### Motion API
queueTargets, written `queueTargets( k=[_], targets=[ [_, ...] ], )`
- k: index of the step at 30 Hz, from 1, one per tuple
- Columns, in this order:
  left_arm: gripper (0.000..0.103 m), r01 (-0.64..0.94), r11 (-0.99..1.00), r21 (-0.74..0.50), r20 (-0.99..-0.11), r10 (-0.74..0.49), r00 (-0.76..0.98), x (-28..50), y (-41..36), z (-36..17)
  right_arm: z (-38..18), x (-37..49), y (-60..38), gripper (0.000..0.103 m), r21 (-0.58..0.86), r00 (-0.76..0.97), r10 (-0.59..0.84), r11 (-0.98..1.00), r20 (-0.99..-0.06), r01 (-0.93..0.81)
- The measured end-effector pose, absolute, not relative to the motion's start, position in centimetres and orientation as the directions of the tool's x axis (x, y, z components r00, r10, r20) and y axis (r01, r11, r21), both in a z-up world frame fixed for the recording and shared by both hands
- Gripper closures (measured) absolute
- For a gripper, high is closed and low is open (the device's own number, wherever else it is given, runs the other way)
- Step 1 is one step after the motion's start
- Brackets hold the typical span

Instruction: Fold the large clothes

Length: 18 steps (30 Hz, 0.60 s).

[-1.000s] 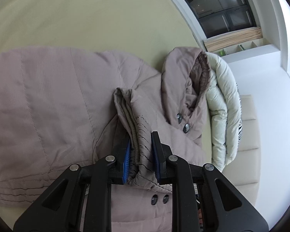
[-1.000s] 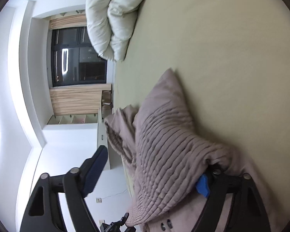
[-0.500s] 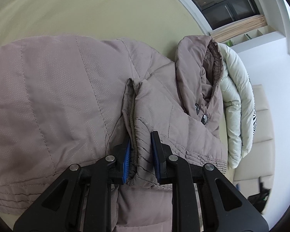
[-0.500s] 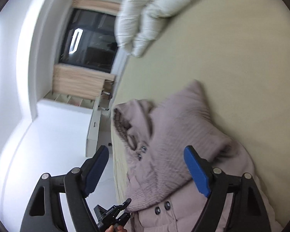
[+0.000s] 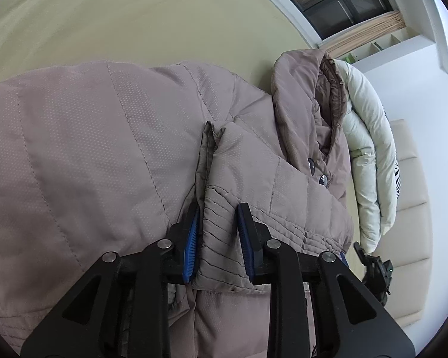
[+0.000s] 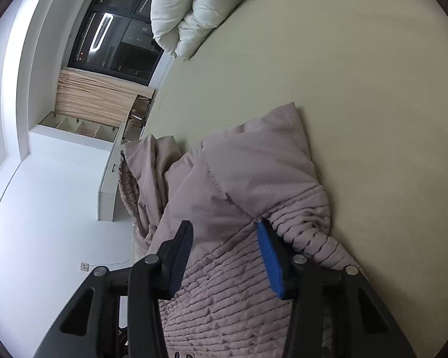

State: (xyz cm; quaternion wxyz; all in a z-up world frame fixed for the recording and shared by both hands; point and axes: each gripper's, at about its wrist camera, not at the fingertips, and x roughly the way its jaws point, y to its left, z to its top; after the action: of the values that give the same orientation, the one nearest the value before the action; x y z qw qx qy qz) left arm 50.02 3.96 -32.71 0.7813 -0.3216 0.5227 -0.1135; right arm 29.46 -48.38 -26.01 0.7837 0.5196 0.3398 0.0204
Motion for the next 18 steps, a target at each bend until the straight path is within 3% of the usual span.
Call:
queueTargets(
  k=[4,8,13,18],
  targets=[
    [0.079,-0.152,0.788,-0.596,-0.757,-0.489,0.433,50.1,3.6,-32.6,-22.1,28.9,-48.7,0.019,0.806,0.819,0.299,0.512,-0.49,0.296],
    [0.079,-0.151,0.792,-0.591,-0.759,-0.484,0.435,50.2,3.4,-32.7,-19.9,31.9,-48.5,0.019,0.762,0.806,0.285,0.581,-0.519,0.286],
    [0.077,-0.138,0.788,-0.6,-0.753,-0.498,0.43,50.3,3.4,-33.0,-26.0,35.0,-49.4,0.023,0.697,0.724,0.27,0.604,-0.635,0.387],
    [0.077,-0.136,0.795,-0.592,-0.757,-0.49,0.432,50.1,3.5,-32.7,-24.5,34.9,-48.0,0.023,0.598,0.69,0.22,0.71,-0.69,0.372]
  ],
)
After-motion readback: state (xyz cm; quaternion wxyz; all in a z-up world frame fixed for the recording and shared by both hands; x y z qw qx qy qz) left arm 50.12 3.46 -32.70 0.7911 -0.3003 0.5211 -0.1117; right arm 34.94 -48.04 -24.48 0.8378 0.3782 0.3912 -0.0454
